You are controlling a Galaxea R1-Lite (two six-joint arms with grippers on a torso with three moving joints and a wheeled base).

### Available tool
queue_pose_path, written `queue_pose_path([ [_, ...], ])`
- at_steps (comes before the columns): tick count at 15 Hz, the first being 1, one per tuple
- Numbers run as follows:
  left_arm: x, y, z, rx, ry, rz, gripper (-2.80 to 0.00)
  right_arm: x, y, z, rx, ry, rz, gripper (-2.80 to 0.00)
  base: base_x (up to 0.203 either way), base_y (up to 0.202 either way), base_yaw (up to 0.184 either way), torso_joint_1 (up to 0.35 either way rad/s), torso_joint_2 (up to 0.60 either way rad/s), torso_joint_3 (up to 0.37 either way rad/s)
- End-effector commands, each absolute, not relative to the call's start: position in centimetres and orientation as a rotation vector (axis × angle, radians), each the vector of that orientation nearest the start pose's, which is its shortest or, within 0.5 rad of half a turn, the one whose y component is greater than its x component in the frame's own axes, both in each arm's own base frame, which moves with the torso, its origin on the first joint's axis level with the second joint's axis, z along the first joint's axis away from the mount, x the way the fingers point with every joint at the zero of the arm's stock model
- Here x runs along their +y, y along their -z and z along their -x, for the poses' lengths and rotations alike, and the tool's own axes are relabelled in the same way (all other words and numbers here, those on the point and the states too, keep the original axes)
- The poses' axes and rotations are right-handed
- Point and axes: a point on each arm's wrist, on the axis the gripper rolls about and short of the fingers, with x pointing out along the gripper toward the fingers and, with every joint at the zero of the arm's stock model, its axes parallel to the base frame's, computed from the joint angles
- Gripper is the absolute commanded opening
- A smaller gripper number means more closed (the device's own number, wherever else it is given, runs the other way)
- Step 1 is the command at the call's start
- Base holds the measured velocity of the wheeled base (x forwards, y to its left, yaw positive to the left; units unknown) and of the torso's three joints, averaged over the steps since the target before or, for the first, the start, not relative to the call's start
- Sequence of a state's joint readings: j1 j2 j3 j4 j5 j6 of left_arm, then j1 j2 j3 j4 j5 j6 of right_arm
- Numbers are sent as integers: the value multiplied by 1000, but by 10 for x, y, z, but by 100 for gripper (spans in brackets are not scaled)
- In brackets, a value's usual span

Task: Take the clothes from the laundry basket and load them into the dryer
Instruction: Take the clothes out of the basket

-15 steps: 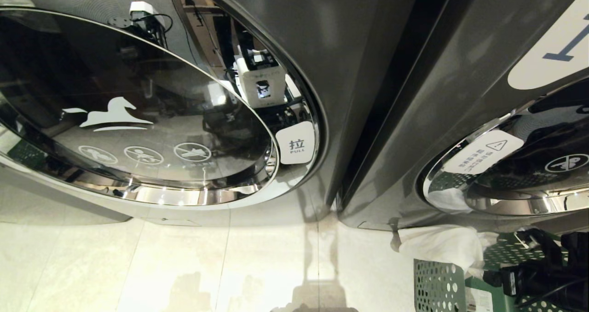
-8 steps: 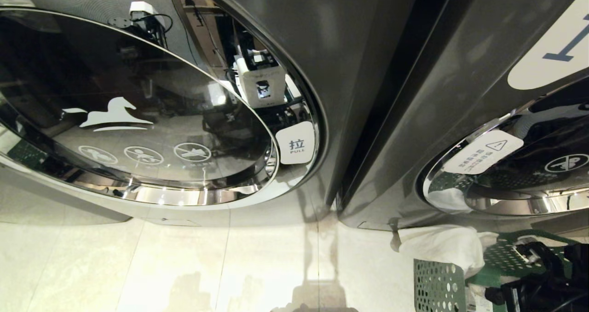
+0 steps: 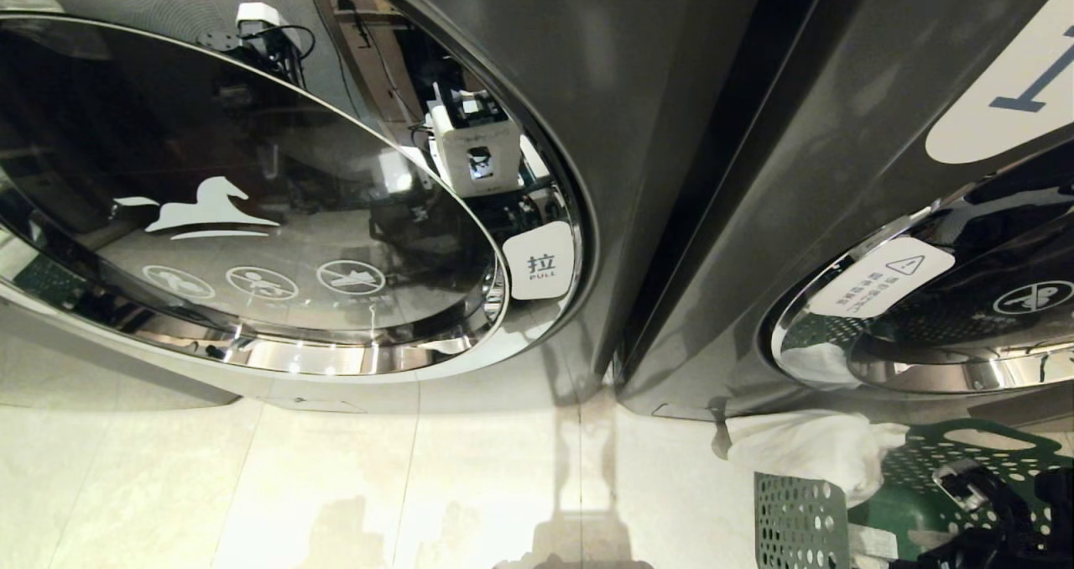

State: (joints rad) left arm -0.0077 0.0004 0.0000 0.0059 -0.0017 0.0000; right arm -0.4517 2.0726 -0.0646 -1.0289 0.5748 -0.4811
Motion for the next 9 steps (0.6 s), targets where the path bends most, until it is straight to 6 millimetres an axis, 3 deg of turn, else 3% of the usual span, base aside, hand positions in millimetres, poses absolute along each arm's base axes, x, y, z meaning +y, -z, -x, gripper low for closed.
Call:
queue_pose_path([
  [1,0,-75,23,6,9,0,-280,-72,9,-178,793,-320,-13,0,0,0,0,0,0,0],
  [5,0,-75,23,6,9,2,-280,-67,13,-168,821,-367,24,0,0,0,0,0,0,0],
  [9,0,-75,23,6,9,0,-280,-78,14,-188,773,-348,57,0,0,0,0,0,0,0],
])
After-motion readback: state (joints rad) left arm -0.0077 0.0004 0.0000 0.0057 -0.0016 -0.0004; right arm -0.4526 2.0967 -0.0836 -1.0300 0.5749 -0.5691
